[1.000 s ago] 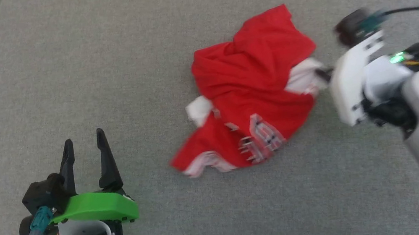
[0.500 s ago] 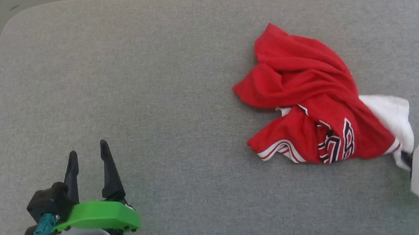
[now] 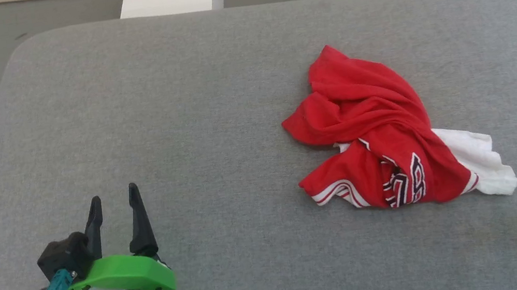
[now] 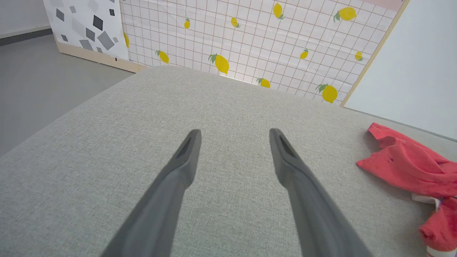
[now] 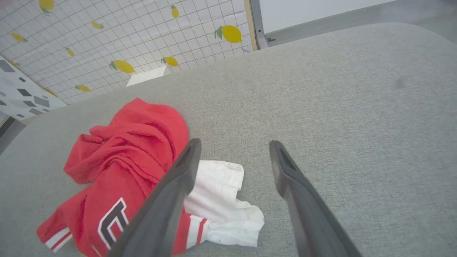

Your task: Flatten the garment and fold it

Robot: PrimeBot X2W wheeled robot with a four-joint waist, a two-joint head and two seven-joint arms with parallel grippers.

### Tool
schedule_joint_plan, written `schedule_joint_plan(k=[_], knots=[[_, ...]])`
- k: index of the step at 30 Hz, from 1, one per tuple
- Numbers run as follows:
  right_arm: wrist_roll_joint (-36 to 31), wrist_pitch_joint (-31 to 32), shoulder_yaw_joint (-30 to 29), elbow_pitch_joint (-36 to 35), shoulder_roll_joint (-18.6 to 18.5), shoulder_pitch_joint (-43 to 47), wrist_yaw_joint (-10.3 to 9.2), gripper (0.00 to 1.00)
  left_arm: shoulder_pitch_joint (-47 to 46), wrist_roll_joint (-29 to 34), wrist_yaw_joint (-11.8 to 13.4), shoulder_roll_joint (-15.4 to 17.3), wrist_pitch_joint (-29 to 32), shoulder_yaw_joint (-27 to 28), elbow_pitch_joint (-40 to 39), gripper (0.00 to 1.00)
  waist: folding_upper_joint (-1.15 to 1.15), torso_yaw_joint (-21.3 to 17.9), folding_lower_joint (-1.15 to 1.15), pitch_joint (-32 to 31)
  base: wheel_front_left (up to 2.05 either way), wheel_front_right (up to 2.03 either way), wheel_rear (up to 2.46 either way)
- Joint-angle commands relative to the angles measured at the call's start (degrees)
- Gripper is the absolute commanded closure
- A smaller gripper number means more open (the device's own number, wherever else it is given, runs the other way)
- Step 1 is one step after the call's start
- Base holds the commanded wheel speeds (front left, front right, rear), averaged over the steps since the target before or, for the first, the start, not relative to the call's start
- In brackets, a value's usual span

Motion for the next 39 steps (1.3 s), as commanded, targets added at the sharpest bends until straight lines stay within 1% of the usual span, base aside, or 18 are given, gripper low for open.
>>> schedule_joint_plan(k=[1, 4, 7, 9, 13, 18, 20, 25, 28, 31, 34, 36, 37, 38, 39], knots=[[-0.3, -1.2, -0.4, -0.3, 0.4, 1.0, -0.09, 0.00, 0.6, -0.4, 0.0, 0.3, 0.2, -0.1, -0.2, 0.00, 0.00, -0.5, 0.00, -0.3, 0.00, 0.00, 0.00], [-0.7, -2.5, -1.2, -0.2, 0.8, 1.3, -0.09, 0.00, 0.2, -0.9, -0.2, 0.0, 1.0, -0.5, -0.3, 0.00, 0.00, -1.2, 0.00, -0.4, 0.00, 0.00, 0.00], [-0.9, -2.8, -1.3, -0.2, 1.0, 1.2, -0.09, 0.00, -1.8, -1.2, -0.5, -0.5, 3.2, -1.7, -0.1, 0.00, 0.00, -1.9, 0.00, 0.0, 0.00, 0.00, 0.00], [-1.0, -2.7, -1.1, -0.3, 1.1, 0.8, -0.09, 0.00, -4.6, -1.4, -0.7, -1.2, 5.6, -2.8, 0.3, 0.00, 0.00, -2.6, 0.00, 0.8, 0.00, 0.00, 0.00], [-1.0, -2.4, -0.6, -0.5, 1.2, -0.7, -0.09, 0.00, -13.7, -1.7, -1.8, -3.4, 11.6, -5.8, 2.1, 0.00, 0.00, -4.2, 0.00, 3.0, 0.00, 0.00, 0.00], [-0.8, -2.6, 0.6, 0.0, 1.2, -2.5, -0.09, 0.00, -27.3, -2.0, -3.4, -6.7, 23.6, -11.6, 9.0, 0.00, 0.00, -6.9, 0.00, 6.3, 0.00, 0.00, 0.00], [-0.6, -2.8, 1.0, 0.5, 1.2, -3.2, -0.09, 0.00, -32.4, -2.1, -3.8, -7.6, 30.1, -14.3, 12.7, 0.00, 0.00, -8.0, 0.00, 7.6, 0.00, 0.00, 0.00], [0.1, -4.1, 1.8, 2.5, 1.3, -4.3, -0.09, 0.00, -42.7, -1.0, -3.3, -8.5, 46.6, -20.3, 22.0, 0.00, 0.00, -10.8, 0.00, 10.0, 0.00, 0.00, 0.00], [0.6, -5.0, 2.3, 3.8, 1.3, -4.8, -0.09, 0.00, -46.3, 0.3, -3.1, -8.4, 54.7, -23.1, 26.4, 0.00, 0.00, -12.3, 0.00, 11.0, 0.00, 0.00, 0.00], [0.9, -5.9, 2.5, 4.8, 1.3, -5.2, -0.09, 0.00, -48.3, 1.4, -3.4, -8.0, 60.6, -25.3, 29.5, 0.00, 0.00, -13.4, 0.00, 12.0, 0.00, 0.00, 0.00], [1.2, -6.6, 2.8, 5.5, 1.3, -5.7, -0.09, 0.00, -48.6, 2.7, -3.7, -7.3, 64.1, -27.4, 31.7, 0.00, 0.00, -14.0, 0.00, 12.6, 0.00, 0.00, 0.00], [1.3, -7.1, 2.8, 5.9, 1.3, -5.9, -0.09, 0.00, -47.9, 3.3, -4.5, -7.0, 65.9, -29.0, 32.8, 0.01, 0.00, -14.2, 0.00, 12.8, 0.00, 0.00, 0.00], [1.3, -7.2, 2.8, 6.1, 1.3, -6.0, -0.09, 0.00, -47.2, 2.8, -4.8, -7.1, 66.4, -29.1, 33.0, 0.55, 0.00, -14.1, 0.00, 12.9, 0.00, 0.00, 0.00], [1.3, -7.4, 2.8, 6.2, 1.3, -6.0, -0.09, 0.00, -46.7, 2.5, -5.0, -7.2, 66.5, -29.2, 33.1, 0.69, 0.00, -14.0, 0.00, 13.0, 0.00, 0.00, 0.00], [1.2, -7.5, 2.9, 6.4, 1.3, -6.0, -0.09, 0.00, -46.1, 2.2, -5.1, -7.3, 66.3, -29.3, 33.0, 1.00, 0.00, -13.9, 0.00, 13.0, 0.00, 0.00, 0.00]])
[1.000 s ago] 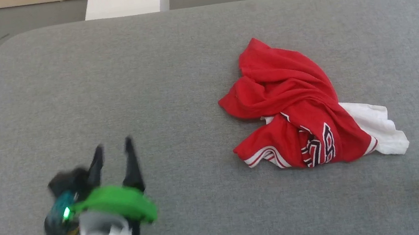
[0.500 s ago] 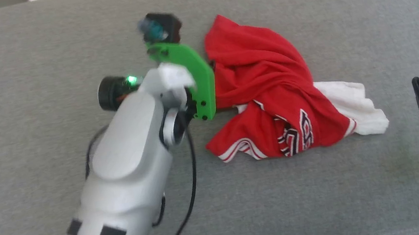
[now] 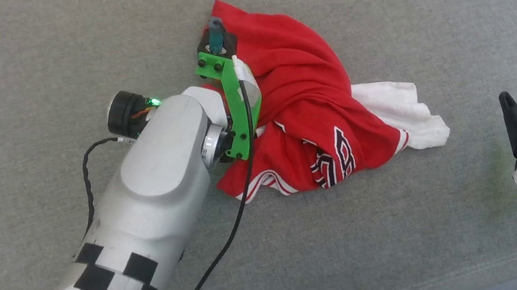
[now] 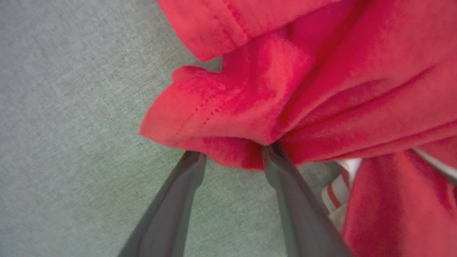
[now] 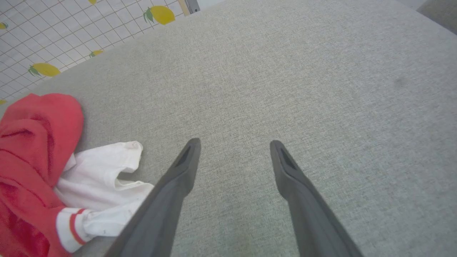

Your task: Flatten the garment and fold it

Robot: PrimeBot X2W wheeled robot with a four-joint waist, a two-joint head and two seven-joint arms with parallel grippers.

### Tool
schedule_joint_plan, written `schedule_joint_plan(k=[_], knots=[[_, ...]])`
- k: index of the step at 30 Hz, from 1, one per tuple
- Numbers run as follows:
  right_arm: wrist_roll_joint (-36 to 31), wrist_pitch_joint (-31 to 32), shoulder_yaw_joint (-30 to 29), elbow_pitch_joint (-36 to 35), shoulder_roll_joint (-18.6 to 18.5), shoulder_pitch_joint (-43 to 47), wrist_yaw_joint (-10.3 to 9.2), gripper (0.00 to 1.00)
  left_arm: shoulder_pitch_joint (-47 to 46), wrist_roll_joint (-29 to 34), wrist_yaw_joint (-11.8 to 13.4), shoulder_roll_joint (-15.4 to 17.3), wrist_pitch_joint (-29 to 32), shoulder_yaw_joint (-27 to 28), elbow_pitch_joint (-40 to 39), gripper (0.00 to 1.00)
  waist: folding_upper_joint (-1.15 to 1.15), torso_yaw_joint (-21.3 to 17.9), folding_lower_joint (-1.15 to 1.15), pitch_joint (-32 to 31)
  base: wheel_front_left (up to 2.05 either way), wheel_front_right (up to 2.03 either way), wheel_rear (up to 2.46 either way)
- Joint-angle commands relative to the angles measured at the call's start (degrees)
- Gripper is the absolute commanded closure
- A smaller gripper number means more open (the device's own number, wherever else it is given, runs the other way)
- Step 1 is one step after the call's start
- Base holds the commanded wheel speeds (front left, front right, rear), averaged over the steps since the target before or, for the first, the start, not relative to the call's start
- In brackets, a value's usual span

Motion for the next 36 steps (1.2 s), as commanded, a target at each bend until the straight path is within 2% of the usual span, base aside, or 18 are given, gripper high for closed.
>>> schedule_joint_plan(k=[1, 11, 13, 16, 22, 26, 31, 36], knots=[[0.3, -0.5, 0.3, 0.2, 0.1, -0.9, -0.09, 0.00, 2.4, -1.3, -0.4, 0.1, -0.2, -0.1, 1.0, 1.00, 0.00, 0.1, 0.00, 0.2, 0.00, 0.00, 0.00], [-1.1, -0.1, 0.6, 0.7, -0.1, 0.4, -0.09, 0.00, 2.6, -10.6, 1.6, 0.3, -16.9, 12.7, -8.2, 1.00, 0.00, 6.3, 0.00, -5.2, 0.00, 0.00, 0.00], [-1.5, 0.2, 0.4, 0.6, -0.1, 1.0, -0.09, 0.00, 3.6, -11.5, 2.3, 1.7, -19.4, 14.9, -10.7, 1.00, 0.00, 7.9, 0.00, -6.7, 0.00, 0.00, 0.00], [-1.9, 0.7, 0.4, 0.2, -0.1, 2.0, -0.09, 0.00, 6.5, -12.5, 4.7, 4.7, -22.0, 18.6, -14.7, 1.00, 0.00, 9.9, 0.00, -8.4, 0.00, 0.00, 0.00], [-2.3, 1.8, 0.2, -0.9, 0.0, 3.5, -0.09, 0.00, 18.3, -15.7, 11.1, 10.5, -23.8, 26.7, -22.8, 1.00, 0.00, 12.7, 0.00, -10.0, 0.00, 0.00, 0.00], [-2.4, 2.3, 0.6, -1.5, 0.0, 3.6, -0.09, 0.00, 29.2, -18.5, 15.9, 12.7, -24.7, 32.7, -26.9, 1.00, 0.00, 13.2, 0.00, -9.8, 0.00, 0.00, 0.00], [-2.4, 2.7, 1.3, -2.0, 0.1, 3.5, -0.09, 0.00, 41.5, -22.5, 19.5, 11.6, -25.5, 38.0, -29.1, 1.00, 0.00, 13.1, 0.00, -9.4, 0.00, 0.00, 0.00], [-2.4, 2.7, 1.8, -1.9, 0.1, 3.6, -0.09, 0.00, 47.2, -24.4, 19.5, 9.6, -25.6, 38.6, -30.0, 1.00, 0.00, 13.0, 0.00, -9.4, 0.00, 0.00, 0.00]])
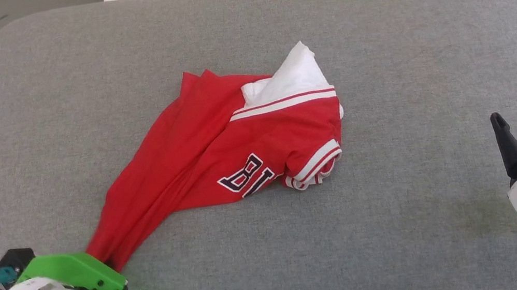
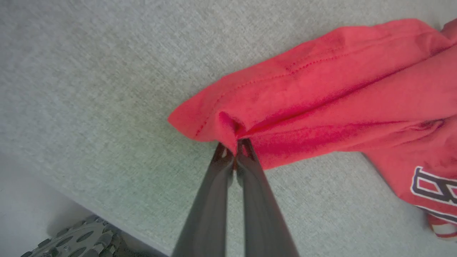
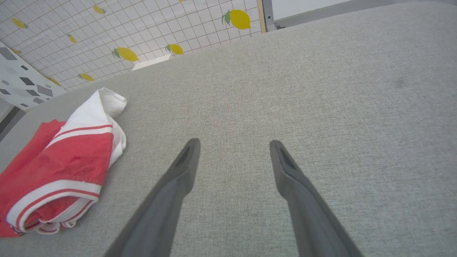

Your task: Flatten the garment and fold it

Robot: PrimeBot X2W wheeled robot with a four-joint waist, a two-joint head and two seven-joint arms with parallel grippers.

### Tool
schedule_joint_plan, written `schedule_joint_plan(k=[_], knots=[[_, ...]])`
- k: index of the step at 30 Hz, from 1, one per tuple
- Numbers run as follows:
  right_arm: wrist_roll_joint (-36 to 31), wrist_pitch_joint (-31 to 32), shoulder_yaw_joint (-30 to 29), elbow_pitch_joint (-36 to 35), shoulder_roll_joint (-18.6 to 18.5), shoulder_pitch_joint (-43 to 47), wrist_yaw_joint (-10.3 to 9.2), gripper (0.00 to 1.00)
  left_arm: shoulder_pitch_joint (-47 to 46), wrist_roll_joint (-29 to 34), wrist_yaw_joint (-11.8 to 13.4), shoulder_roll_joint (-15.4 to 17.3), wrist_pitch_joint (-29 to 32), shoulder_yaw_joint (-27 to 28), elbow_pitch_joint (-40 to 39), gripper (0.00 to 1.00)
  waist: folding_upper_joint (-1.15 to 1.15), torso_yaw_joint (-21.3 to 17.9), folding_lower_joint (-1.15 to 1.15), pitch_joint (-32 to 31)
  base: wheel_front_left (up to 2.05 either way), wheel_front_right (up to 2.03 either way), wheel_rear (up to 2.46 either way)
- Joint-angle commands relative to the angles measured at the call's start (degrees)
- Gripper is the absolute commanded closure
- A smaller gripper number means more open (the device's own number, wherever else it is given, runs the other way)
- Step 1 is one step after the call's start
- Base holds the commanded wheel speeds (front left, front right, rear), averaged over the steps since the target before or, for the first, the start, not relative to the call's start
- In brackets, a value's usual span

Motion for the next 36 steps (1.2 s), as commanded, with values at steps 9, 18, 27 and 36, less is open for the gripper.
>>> schedule_joint_plan(k=[9, 18, 27, 36], knots=[[-0.3, -0.2, 1.0, 0.2, 0.1, 0.7, -0.09, 0.00, -1.2, 7.0, -7.9, 1.2, -20.7, 1.5, -8.3, 0.00, 0.00, -0.3, 0.00, -1.2, 0.00, 0.00, 0.00], [-0.3, 0.0, 3.9, 0.1, 0.1, 1.1, -0.09, 0.00, 3.5, 19.5, -9.1, 0.7, -40.2, -1.5, -8.6, 0.00, 0.00, -0.8, 0.00, -1.9, 0.00, 0.00, 0.00], [-1.0, 5.9, 12.6, -0.3, -2.4, -3.5, -0.09, 0.00, 3.5, 22.8, -9.5, -1.7, -41.9, -1.7, -9.0, 0.00, 0.00, 0.5, 0.00, 0.0, 0.00, 0.00, 0.00], [-0.7, 21.3, 34.0, 5.6, -6.3, -19.8, -0.09, 0.00, -0.4, 24.8, -11.0, -3.9, -42.0, -2.8, -8.1, 0.00, 0.00, 2.9, 0.00, 4.6, 0.00, 0.00, 0.00]])
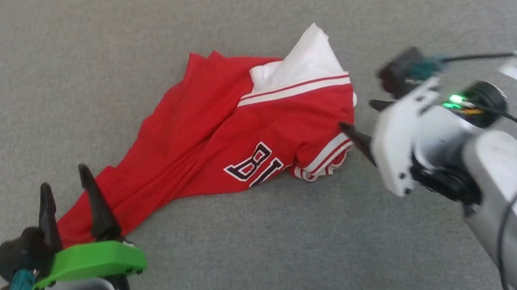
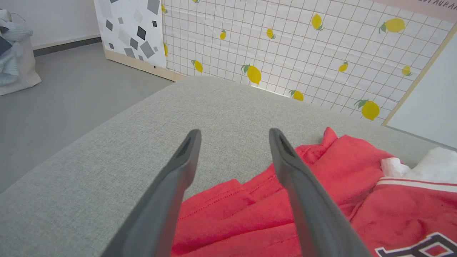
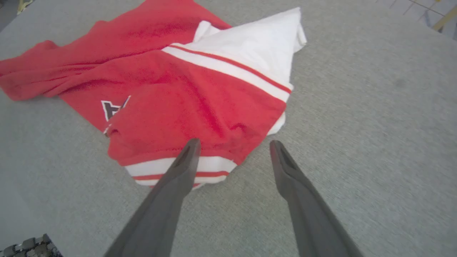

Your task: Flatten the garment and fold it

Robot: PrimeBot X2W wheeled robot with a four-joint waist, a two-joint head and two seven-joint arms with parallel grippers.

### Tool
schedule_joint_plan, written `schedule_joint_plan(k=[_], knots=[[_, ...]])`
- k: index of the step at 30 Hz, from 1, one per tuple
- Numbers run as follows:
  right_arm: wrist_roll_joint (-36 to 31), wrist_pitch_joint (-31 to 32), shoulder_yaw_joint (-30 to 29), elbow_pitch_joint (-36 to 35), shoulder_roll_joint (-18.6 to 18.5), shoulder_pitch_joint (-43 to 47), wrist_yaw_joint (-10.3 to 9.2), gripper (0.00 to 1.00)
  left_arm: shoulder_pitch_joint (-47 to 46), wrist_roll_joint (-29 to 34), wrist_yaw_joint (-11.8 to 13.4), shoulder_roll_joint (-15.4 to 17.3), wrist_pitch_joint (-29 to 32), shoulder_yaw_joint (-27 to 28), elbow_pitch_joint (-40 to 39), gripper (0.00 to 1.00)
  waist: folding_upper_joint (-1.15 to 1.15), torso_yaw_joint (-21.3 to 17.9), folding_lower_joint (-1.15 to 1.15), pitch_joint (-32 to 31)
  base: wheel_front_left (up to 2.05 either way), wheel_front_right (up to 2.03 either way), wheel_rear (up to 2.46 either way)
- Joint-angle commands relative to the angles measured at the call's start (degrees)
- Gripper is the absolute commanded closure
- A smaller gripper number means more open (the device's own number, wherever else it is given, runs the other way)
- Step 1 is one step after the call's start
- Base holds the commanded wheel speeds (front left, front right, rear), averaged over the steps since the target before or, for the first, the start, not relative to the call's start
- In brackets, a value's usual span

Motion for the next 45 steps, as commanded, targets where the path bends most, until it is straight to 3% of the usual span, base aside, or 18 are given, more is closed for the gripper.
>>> schedule_joint_plan(k=[1, 14, 15, 16, 17, 25, 28, 32, 35, 40, 42, 45], knots=[[-0.1, 1.1, 1.6, 1.2, -0.1, -1.8, -0.09, 0.00, -1.4, 1.1, -0.4, -0.5, -0.4, 0.0, 0.1, 0.00, 0.00, 1.3, 0.00, 1.5, 0.00, 0.00, 0.00], [2.4, 6.3, 15.3, 14.5, -1.2, -7.3, -0.09, 0.00, -3.7, 2.3, -2.6, -3.1, -0.4, -0.6, 3.0, 0.00, 0.00, 3.8, 0.00, 4.5, 0.00, 0.00, 0.00], [2.8, 6.2, 15.5, 14.8, -1.4, -7.4, -0.09, 0.54, -3.8, 2.5, -2.7, -3.1, -0.4, -0.6, 3.1, 0.00, 0.00, 3.8, 0.00, 4.5, 0.00, 0.00, 0.00], [3.3, 5.8, 15.4, 14.9, -1.7, -7.6, -0.09, 0.93, -3.8, 2.6, -2.7, -3.2, -0.4, -0.5, 3.2, 0.00, 0.00, 3.7, 0.00, 4.5, 0.00, 0.00, 0.00], [3.6, 5.2, 15.4, 14.9, -2.1, -7.8, -0.09, 1.00, -3.8, 2.7, -2.7, -3.3, -0.4, -0.4, 3.2, 0.00, 0.00, 3.5, 0.00, 4.4, 0.00, 0.00, 0.00], [7.4, 0.1, 8.5, 11.7, -7.1, -7.8, -0.09, 1.00, -3.6, 2.9, -3.4, -2.9, -0.4, 0.4, 4.6, 0.00, 0.00, 1.9, 0.00, 2.0, 0.00, 0.00, 0.00], [7.1, -0.2, 1.1, 9.1, -12.0, -5.9, -0.09, 1.00, -3.3, 2.9, -3.5, -2.7, -0.4, 0.7, 4.9, 0.00, 0.00, 1.0, 0.00, 0.6, 0.00, 0.00, 0.00], [5.4, 1.5, -6.7, 9.0, -15.4, -2.2, -0.09, 1.00, -3.0, 2.7, -3.5, -2.7, -0.4, 0.5, 5.0, 0.00, 0.00, 0.6, 0.00, -0.2, 0.00, 0.00, 0.00], [3.5, 3.1, -11.7, 10.5, -16.2, 1.3, -0.09, 1.00, -2.8, 2.5, -3.5, -2.8, -0.3, 0.3, 5.2, 0.00, 0.00, 0.5, 0.00, -0.6, 0.00, 0.00, 0.00], [2.4, 2.3, -17.8, 11.0, -12.6, 5.6, -0.09, 1.00, -2.7, 2.0, -3.7, -2.6, 0.0, 0.2, 5.7, 0.00, 0.00, 0.2, 0.00, -1.0, 0.00, 0.00, 0.00], [2.3, -0.5, -20.0, 9.7, -10.9, 6.5, -0.09, 0.00, -2.7, 1.9, -3.7, -2.4, 0.1, 0.2, 5.9, 0.00, 0.00, 0.1, 0.00, -1.4, 0.00, 0.00, 0.00], [2.4, -5.6, -24.2, 7.1, -8.4, 7.7, -0.09, 0.00, -2.6, 1.8, -3.6, -2.2, 0.3, 0.1, 5.9, 0.00, 0.00, -0.1, 0.00, -2.0, 0.00, 0.00, 0.00]])
